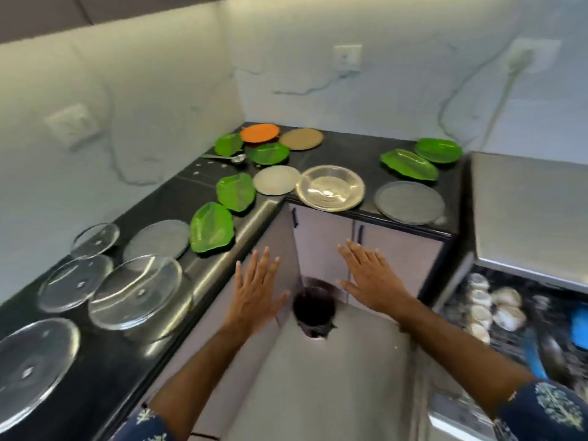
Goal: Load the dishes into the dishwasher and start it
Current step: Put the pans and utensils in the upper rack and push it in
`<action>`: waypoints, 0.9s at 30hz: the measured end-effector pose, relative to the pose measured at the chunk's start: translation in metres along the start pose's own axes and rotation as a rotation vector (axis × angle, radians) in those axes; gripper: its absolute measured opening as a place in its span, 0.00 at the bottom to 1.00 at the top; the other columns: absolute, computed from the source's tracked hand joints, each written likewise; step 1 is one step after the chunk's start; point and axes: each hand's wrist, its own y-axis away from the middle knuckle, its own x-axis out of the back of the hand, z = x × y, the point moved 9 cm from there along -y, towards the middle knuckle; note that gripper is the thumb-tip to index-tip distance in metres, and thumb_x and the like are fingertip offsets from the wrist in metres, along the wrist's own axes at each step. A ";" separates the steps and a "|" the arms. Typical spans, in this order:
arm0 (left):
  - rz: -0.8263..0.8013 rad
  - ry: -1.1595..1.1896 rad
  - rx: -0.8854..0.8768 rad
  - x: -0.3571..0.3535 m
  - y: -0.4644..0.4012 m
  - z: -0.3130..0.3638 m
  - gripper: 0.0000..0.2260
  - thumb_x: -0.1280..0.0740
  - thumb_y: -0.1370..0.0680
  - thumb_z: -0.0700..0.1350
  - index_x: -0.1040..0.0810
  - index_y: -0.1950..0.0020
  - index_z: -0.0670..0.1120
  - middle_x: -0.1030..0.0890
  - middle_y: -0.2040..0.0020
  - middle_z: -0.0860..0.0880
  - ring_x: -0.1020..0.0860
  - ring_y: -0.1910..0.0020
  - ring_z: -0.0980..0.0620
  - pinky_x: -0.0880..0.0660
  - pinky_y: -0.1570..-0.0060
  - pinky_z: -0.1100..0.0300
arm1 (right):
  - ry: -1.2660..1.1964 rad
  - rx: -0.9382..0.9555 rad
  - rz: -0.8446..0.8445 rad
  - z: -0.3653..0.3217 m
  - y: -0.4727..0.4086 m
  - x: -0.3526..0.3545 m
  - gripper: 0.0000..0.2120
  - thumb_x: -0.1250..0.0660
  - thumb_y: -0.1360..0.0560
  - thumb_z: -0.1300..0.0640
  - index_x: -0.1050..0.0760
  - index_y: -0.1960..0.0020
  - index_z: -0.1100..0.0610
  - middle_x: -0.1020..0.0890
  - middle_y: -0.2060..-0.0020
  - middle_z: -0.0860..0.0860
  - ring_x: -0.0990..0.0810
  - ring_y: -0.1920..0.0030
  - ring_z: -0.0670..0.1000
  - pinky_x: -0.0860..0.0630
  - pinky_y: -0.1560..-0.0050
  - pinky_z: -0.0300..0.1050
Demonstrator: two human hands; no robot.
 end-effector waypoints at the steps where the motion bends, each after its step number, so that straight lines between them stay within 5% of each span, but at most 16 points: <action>1: 0.010 -0.010 0.026 0.008 0.003 -0.019 0.35 0.46 0.23 0.64 0.37 0.21 0.46 0.43 0.19 0.43 0.46 0.19 0.40 0.45 0.25 0.33 | 0.004 0.034 -0.001 -0.016 -0.015 0.001 0.37 0.48 0.21 0.37 0.54 0.19 0.53 0.48 0.20 0.54 0.45 0.22 0.58 0.47 0.23 0.61; 10: 0.040 -0.022 0.210 0.014 -0.010 -0.144 0.32 0.48 0.21 0.63 0.38 0.21 0.47 0.45 0.18 0.44 0.49 0.19 0.42 0.53 0.23 0.38 | -0.023 0.233 -0.013 -0.104 -0.147 0.001 0.34 0.42 0.19 0.41 0.49 0.20 0.53 0.44 0.21 0.53 0.41 0.23 0.57 0.43 0.24 0.60; 19: -0.033 0.039 0.287 -0.019 -0.128 -0.220 0.33 0.51 0.21 0.65 0.38 0.21 0.47 0.44 0.18 0.46 0.46 0.19 0.42 0.48 0.24 0.36 | -0.103 0.291 -0.052 -0.087 -0.306 -0.013 0.33 0.39 0.21 0.42 0.46 0.20 0.52 0.40 0.22 0.53 0.40 0.23 0.55 0.41 0.24 0.58; 23: -0.103 0.054 0.347 -0.033 -0.193 -0.261 0.34 0.53 0.20 0.65 0.34 0.23 0.45 0.37 0.21 0.44 0.38 0.22 0.41 0.36 0.29 0.34 | -0.093 0.319 -0.079 -0.071 -0.381 -0.004 0.32 0.38 0.21 0.42 0.43 0.22 0.52 0.36 0.24 0.53 0.35 0.26 0.56 0.37 0.27 0.54; 27: -0.114 0.091 0.402 -0.040 -0.244 -0.300 0.39 0.59 0.24 0.69 0.39 0.21 0.47 0.43 0.19 0.47 0.47 0.19 0.44 0.47 0.23 0.38 | -0.085 0.315 -0.107 -0.062 -0.457 0.001 0.29 0.36 0.21 0.46 0.39 0.24 0.54 0.32 0.27 0.54 0.30 0.31 0.57 0.33 0.32 0.53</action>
